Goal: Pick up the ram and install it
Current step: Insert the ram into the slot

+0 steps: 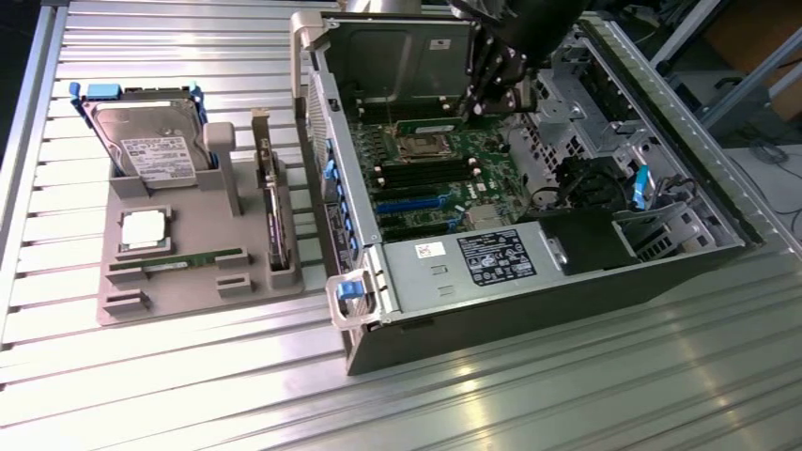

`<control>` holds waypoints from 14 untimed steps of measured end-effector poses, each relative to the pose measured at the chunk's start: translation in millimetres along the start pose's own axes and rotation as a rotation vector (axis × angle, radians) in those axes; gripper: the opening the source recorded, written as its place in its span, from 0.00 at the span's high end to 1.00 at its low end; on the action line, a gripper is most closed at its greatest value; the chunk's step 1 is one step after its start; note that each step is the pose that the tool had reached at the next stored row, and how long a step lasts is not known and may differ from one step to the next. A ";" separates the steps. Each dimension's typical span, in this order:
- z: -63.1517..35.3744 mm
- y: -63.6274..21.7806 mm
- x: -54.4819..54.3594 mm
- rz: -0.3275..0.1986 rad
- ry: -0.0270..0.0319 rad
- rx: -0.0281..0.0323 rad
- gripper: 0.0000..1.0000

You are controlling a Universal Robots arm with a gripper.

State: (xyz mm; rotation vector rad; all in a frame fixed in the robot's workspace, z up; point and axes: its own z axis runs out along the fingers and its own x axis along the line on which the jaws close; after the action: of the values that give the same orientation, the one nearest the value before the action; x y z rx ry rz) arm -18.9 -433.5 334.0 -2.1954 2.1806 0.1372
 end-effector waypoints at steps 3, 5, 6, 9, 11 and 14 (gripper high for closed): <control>1.5 0.0 0.2 0.000 -0.0015 0.0000 0.88; 3.1 -0.1 0.3 0.000 -0.0017 0.0001 0.88; 3.6 -0.1 0.3 0.000 -0.0016 0.0000 0.88; 4.6 -0.1 0.4 0.000 -0.0017 0.0001 0.88; 5.4 -0.2 0.5 0.000 -0.0017 0.0001 0.88; 7.4 -0.2 0.7 0.000 -0.0016 0.0000 0.88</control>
State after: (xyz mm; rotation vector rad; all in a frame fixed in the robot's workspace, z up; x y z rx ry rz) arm -18.9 -433.5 326.5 -2.1946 2.1797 0.1389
